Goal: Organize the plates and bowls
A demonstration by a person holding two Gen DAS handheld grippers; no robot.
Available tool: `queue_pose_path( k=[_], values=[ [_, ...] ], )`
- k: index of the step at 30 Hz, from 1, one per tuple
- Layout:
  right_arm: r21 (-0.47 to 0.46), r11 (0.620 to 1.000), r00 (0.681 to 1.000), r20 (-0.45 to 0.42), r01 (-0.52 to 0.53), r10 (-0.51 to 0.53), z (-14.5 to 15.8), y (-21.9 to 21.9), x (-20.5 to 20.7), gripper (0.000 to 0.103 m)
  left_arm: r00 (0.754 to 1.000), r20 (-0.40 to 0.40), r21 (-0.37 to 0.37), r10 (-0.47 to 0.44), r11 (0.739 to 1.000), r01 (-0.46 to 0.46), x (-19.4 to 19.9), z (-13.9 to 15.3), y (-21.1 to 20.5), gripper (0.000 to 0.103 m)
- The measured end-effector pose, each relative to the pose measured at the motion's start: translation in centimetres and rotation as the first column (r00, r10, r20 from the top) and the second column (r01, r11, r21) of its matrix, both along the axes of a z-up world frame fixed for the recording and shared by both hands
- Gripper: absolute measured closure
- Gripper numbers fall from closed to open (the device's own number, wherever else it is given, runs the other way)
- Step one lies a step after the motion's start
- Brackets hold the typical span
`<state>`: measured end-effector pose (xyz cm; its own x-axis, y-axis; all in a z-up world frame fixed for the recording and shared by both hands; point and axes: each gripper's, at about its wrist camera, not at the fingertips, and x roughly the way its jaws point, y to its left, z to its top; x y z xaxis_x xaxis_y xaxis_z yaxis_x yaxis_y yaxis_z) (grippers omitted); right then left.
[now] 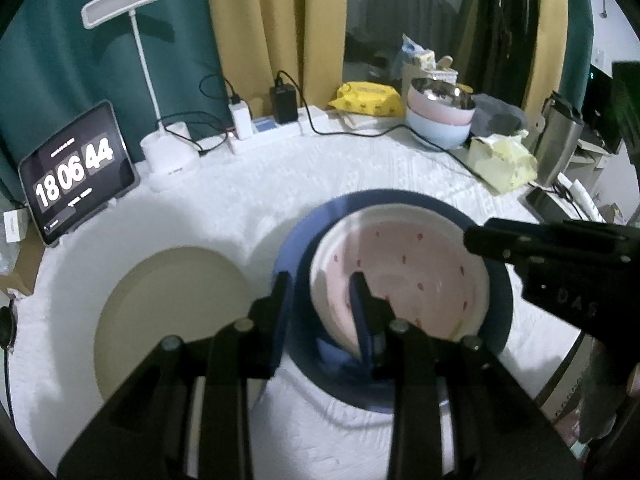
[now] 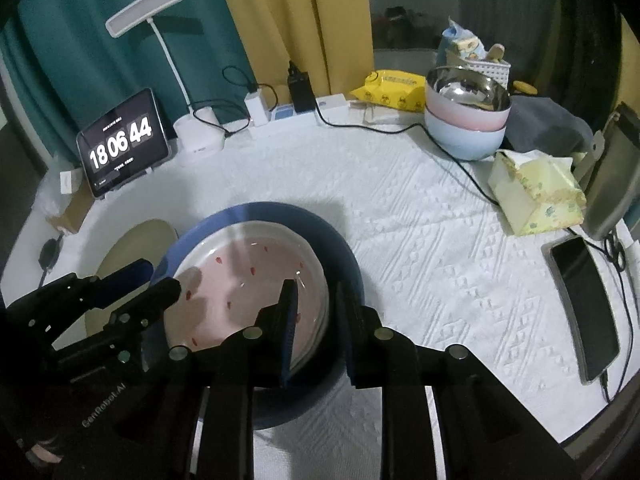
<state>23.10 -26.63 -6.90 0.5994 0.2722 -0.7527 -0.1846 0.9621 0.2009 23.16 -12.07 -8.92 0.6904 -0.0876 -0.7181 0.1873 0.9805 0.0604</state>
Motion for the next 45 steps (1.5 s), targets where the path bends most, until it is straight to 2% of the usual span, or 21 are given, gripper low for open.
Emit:
queue_pose_path(
  k=[11, 15, 18, 20, 25, 29, 31, 38, 45],
  values=[
    [-0.036, 0.999, 0.999, 0.047, 0.002, -0.001, 1.3, -1.1, -0.4, 0.076, 0.997, 0.033, -0.023, 0.067, 0.998, -0.066, 0.0, 1.0, 3.3, 0.067],
    [-0.023, 1.000, 0.997, 0.079, -0.002, 0.004, 1.7, -2.1, -0.7, 0.054, 0.996, 0.040, -0.041, 0.075, 0.996, -0.074, -0.1, 0.9, 4.3, 0.066],
    [-0.039, 0.999, 0.993, 0.114, 0.000, 0.004, 1.7, -2.7, -0.9, 0.043, 0.996, 0.041, -0.044, 0.075, 0.996, -0.073, -0.1, 0.5, 4.4, 0.059],
    [-0.044, 0.999, 0.992, 0.126, 0.007, -0.001, 1.5, -3.1, -0.8, 0.040, 0.997, 0.040, -0.054, 0.065, 0.997, -0.063, 0.0, 0.1, 4.4, 0.056],
    [-0.023, 0.999, 0.993, 0.114, 0.028, -0.025, 0.3, -4.2, -0.3, 0.040, 0.998, 0.015, -0.057, 0.067, 0.996, -0.067, 0.5, -0.9, 4.4, 0.056],
    [0.016, 0.999, 0.998, 0.053, 0.031, -0.032, -1.1, -4.8, 0.4, 0.040, 0.998, -0.001, -0.053, 0.055, 0.997, -0.055, 1.0, -1.6, 4.2, 0.056],
    [0.032, 0.999, 0.999, 0.029, 0.032, -0.033, -1.6, -5.0, 0.7, 0.040, 0.999, -0.002, -0.044, 0.050, 0.998, -0.050, 1.1, -1.8, 4.0, 0.056],
    [0.024, 0.999, 0.999, 0.023, 0.030, -0.030, -2.4, -4.7, 1.2, 0.040, 0.998, -0.032, 0.013, 0.051, 0.999, -0.051, 2.0, -3.3, 3.5, 0.056],
    [0.015, 1.000, 1.000, -0.016, 0.013, -0.013, -3.8, -4.1, 2.1, 0.040, 0.999, 0.008, 0.051, 0.040, 0.998, -0.040, 1.7, -3.5, 3.2, 0.056]
  ],
)
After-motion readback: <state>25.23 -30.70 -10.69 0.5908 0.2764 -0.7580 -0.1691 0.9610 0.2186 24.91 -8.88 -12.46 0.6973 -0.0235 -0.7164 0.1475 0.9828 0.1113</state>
